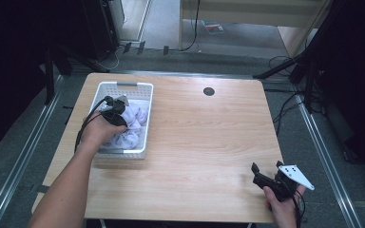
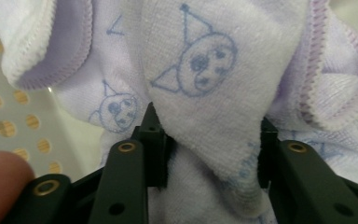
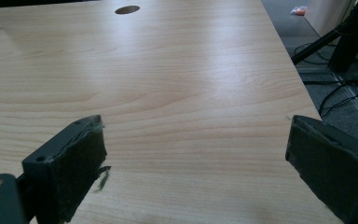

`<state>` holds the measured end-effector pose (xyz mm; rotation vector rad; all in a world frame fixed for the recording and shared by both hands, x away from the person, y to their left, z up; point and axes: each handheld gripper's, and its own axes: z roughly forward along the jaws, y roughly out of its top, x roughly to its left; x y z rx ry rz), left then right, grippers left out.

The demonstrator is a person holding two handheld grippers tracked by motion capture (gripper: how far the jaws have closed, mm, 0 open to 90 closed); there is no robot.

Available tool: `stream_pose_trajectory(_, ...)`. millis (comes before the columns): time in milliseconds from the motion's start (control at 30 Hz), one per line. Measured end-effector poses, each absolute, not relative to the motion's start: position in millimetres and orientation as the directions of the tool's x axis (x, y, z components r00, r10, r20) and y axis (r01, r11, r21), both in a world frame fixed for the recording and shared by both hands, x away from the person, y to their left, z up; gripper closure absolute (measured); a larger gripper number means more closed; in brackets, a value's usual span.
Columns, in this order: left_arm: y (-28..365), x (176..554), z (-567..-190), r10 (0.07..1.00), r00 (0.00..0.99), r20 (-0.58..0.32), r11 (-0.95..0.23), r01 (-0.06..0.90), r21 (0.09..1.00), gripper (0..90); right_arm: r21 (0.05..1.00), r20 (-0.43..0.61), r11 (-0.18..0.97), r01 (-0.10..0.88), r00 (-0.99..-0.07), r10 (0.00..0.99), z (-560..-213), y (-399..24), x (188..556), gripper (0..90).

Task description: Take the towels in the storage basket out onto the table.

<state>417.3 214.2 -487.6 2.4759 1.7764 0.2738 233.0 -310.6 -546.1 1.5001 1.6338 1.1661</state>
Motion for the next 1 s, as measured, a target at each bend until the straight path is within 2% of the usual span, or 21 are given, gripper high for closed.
stream_pose_trajectory(100, 216.8, 418.9, -482.9, 0.954, 0.292, 0.072, -0.3, 0.94, 0.161, 65.6, 0.901, 0.12, -0.042, 0.431, -0.155, 0.981, -546.0, -311.0, 233.2, 4.8)
stream_pose_trajectory(200, 216.3, 418.8, -475.7, 0.947, 0.304, 0.101, -0.317, 0.936, 0.156, 66.0, 0.904, 0.109, -0.033, 0.427, -0.155, 0.982, -546.0, -309.7, 232.5, 5.0)
stream_pose_trajectory(400, 219.9, 419.0, -448.9, 0.955, 0.295, 0.044, -0.298, 0.936, 0.19, 66.1, 0.903, 0.117, -0.038, 0.428, -0.159, 0.98, -546.0, -309.9, 232.6, 7.8)
stream_pose_trajectory(933, 218.6, 421.2, -376.2, 0.958, 0.279, 0.068, -0.287, 0.923, 0.257, 66.0, 0.903, 0.117, -0.037, 0.428, -0.162, 0.98, -546.1, -310.7, 232.9, 7.9)
stream_pose_trajectory(1000, 218.6, 422.3, -365.0, 0.956, 0.284, 0.076, -0.294, 0.925, 0.24, 65.8, 0.902, 0.118, -0.038, 0.43, -0.161, 0.98, -546.0, -310.4, 232.8, 7.9)
